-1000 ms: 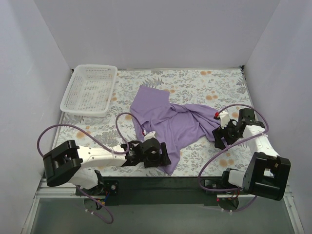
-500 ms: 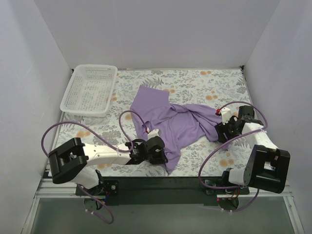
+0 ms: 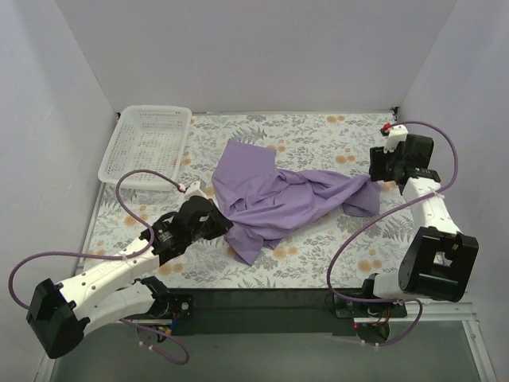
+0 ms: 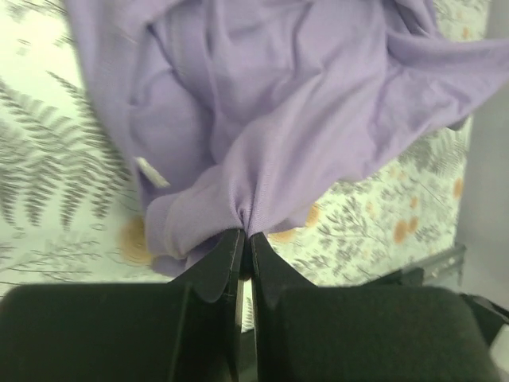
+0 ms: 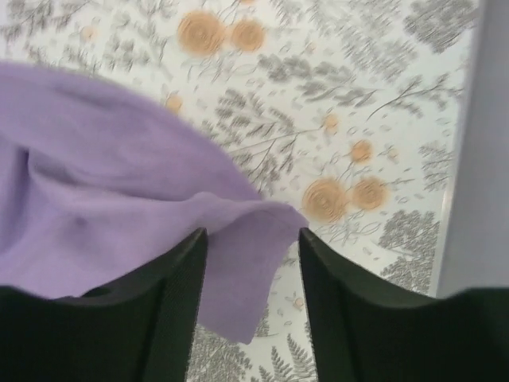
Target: Fold and stack the t-shirts
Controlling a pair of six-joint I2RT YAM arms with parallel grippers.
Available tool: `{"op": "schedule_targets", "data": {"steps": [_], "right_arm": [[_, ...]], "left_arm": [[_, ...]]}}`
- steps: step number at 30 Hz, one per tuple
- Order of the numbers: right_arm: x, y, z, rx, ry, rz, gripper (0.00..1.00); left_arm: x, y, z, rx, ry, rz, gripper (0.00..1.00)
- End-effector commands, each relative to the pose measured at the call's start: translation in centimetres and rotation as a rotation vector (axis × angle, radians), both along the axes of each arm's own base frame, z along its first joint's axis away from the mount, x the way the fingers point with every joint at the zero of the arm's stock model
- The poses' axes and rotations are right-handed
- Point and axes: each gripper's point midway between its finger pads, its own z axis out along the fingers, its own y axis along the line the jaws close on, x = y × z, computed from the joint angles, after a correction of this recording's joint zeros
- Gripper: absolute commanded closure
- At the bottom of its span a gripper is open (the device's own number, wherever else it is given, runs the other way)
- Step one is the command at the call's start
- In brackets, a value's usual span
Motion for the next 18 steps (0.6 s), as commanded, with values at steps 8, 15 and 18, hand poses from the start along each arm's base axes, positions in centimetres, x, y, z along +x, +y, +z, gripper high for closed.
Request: {"op": "schedule_targets", "data": {"steps": [8, 15, 18], "right_arm": [[-1.0, 4.0, 1.1, 0.061, -0.037, 0.32, 0.21], [-4.8, 2.5, -3.9, 0.009, 0.103, 0.312, 0.21], [-5.4, 1.4, -5.8, -0.013, 0.17, 0.3, 0.22]], "left_arm": [[3.5, 3.2, -1.0, 0.103, 0.002, 0.027, 1.0], [3.4, 3.8, -1.7, 0.119, 0.012, 0.013, 1.0], [3.3, 5.2, -1.8, 0.144, 0.011, 0.037, 1.0]]}}
